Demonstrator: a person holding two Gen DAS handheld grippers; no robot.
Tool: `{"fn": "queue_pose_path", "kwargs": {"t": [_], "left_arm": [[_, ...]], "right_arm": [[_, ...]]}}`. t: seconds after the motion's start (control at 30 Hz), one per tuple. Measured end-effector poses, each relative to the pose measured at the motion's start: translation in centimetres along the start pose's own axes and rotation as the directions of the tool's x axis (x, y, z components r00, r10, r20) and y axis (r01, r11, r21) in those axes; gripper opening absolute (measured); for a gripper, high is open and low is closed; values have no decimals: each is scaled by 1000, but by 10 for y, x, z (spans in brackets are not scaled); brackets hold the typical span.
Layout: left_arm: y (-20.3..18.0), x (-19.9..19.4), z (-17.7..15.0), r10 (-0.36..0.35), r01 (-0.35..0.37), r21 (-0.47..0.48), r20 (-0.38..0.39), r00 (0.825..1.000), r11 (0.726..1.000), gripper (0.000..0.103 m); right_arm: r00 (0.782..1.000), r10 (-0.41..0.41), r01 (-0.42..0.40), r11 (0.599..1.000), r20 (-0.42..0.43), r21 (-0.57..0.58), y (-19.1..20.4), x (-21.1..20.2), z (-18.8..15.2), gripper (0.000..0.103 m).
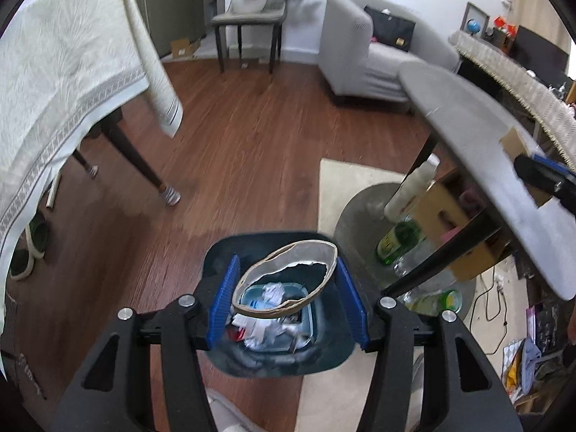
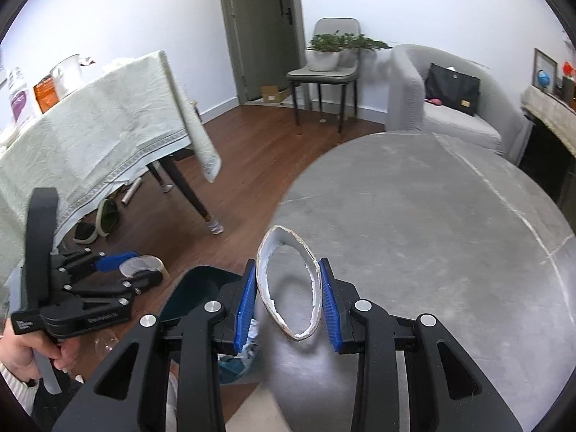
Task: Collect trash
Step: 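Carry both tape-core rings over the teal bin and open both grippers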
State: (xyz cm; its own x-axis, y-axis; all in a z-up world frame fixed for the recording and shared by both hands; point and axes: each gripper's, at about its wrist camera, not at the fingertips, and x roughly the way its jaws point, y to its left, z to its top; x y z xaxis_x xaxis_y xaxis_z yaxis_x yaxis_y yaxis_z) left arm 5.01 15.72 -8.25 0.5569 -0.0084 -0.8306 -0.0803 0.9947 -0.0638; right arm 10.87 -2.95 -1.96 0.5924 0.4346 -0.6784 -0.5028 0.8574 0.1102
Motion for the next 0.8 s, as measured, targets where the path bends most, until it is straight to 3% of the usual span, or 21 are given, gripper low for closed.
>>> {"fn": "queue_pose_path", "kwargs": {"t": [0.2, 0.3, 0.8], "left_arm": [[23, 17, -2, -18, 16, -26, -64, 998, 1000, 58], [30, 17, -4, -20, 18, -24, -72, 997, 1000, 66], [78, -16, 0, -51, 53, -112, 21, 998, 992, 66]], "right_arm": [[999, 52, -52, 998, -13, -32, 32, 15, 8, 34], [997, 70, -72, 996, -31, -55, 50, 25, 10, 34], [985, 82, -101, 988, -154, -118, 101, 80, -2, 34]]}}
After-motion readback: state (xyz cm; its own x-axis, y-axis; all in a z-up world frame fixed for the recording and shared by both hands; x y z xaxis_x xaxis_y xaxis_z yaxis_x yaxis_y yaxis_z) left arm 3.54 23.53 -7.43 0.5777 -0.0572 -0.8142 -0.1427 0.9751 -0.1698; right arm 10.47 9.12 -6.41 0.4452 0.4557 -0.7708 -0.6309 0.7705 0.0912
